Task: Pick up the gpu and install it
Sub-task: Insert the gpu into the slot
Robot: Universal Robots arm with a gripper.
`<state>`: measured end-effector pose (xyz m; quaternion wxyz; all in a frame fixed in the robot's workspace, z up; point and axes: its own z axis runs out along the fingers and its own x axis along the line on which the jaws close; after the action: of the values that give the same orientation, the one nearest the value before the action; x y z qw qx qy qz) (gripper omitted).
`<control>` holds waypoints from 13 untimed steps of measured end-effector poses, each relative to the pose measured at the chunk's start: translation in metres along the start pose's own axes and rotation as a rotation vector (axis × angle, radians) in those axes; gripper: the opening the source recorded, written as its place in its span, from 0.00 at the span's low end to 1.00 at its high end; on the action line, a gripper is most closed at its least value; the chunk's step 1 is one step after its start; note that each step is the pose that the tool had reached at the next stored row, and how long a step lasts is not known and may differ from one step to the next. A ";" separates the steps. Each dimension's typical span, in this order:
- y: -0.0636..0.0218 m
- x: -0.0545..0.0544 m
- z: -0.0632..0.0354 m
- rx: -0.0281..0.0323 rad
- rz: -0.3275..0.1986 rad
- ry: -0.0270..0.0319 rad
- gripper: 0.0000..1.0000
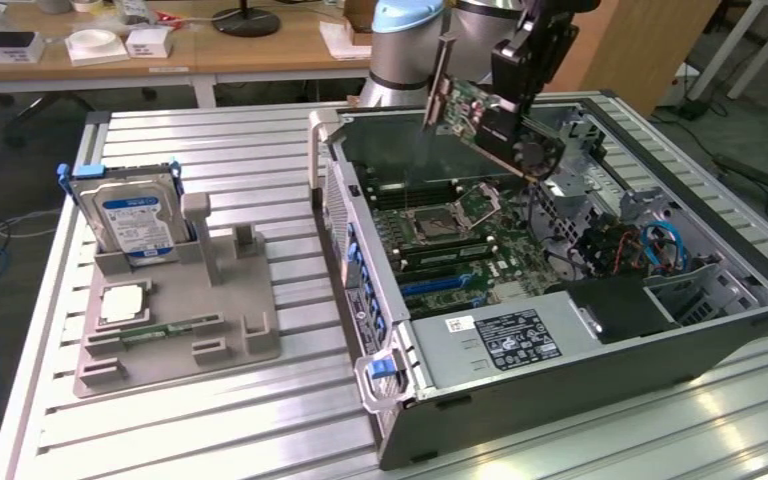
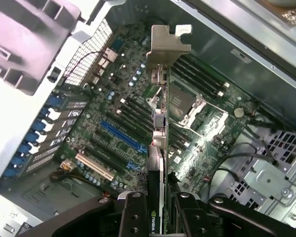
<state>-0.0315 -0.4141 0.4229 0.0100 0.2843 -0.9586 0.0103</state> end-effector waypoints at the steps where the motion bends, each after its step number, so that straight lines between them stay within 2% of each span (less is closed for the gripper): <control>1: 0.0000 0.000 0.0000 0.0003 -0.013 -0.0002 0.26; 7: -0.0001 0.000 0.0001 0.0024 -0.100 -0.0015 0.26; 13: -0.0001 0.000 0.0002 0.0051 -0.207 -0.0029 0.26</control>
<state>-0.0317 -0.4143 0.4227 0.0089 0.3820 -0.9240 0.0112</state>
